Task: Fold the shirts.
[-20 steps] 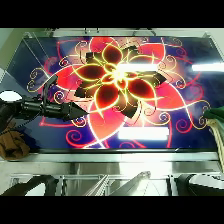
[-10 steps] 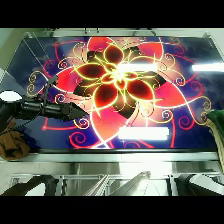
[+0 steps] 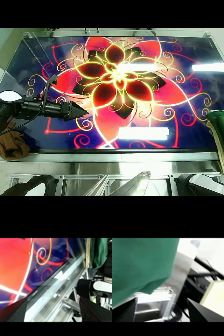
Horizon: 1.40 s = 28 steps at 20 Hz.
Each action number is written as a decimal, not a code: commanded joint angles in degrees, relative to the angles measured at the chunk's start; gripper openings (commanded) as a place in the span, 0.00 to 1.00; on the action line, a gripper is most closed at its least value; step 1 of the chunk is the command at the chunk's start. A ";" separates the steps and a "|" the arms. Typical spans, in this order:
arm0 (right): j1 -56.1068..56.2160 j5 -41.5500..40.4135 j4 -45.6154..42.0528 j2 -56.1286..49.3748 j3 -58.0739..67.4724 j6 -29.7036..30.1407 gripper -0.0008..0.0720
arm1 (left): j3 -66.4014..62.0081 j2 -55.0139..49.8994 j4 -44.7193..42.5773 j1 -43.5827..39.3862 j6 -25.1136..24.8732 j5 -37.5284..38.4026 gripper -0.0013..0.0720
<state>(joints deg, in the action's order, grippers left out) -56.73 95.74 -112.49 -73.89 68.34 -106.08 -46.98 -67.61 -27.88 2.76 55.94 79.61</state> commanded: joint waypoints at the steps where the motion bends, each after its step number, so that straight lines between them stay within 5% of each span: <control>1: 4.98 1.81 9.55 -0.24 13.53 0.42 0.70 | -0.07 0.74 1.05 0.00 0.00 0.68 0.98; 2: 6.64 1.16 13.88 -0.24 17.16 0.42 0.37 | -0.07 1.53 1.07 0.00 0.00 1.20 0.98; 3: 8.31 0.46 18.18 -0.15 19.58 0.48 0.14 | -0.07 2.62 0.96 0.02 -0.02 1.27 0.98; 4: 10.01 0.07 22.86 0.15 20.79 1.77 0.04 | -0.09 3.65 0.96 0.02 0.00 1.20 0.93; 6: 13.53 -0.50 30.21 1.36 20.22 3.15 0.03 | -0.09 5.97 0.98 0.55 -0.26 1.14 0.02; 10: 23.26 -5.18 38.77 8.76 10.56 4.35 0.03 | -0.07 13.03 0.90 6.62 1.03 0.31 0.03; 17: 49.16 -24.72 49.79 34.14 -27.17 6.82 0.03 | 10.73 28.65 -3.08 15.65 1.29 4.24 0.04; 28: 53.62 -27.39 52.26 35.17 -29.66 6.86 0.04 | 14.69 31.26 -2.49 15.82 1.31 4.98 0.04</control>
<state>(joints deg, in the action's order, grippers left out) -3.53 68.95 -60.73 -38.96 39.05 -99.39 -32.56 -36.60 -30.50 18.50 57.34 84.93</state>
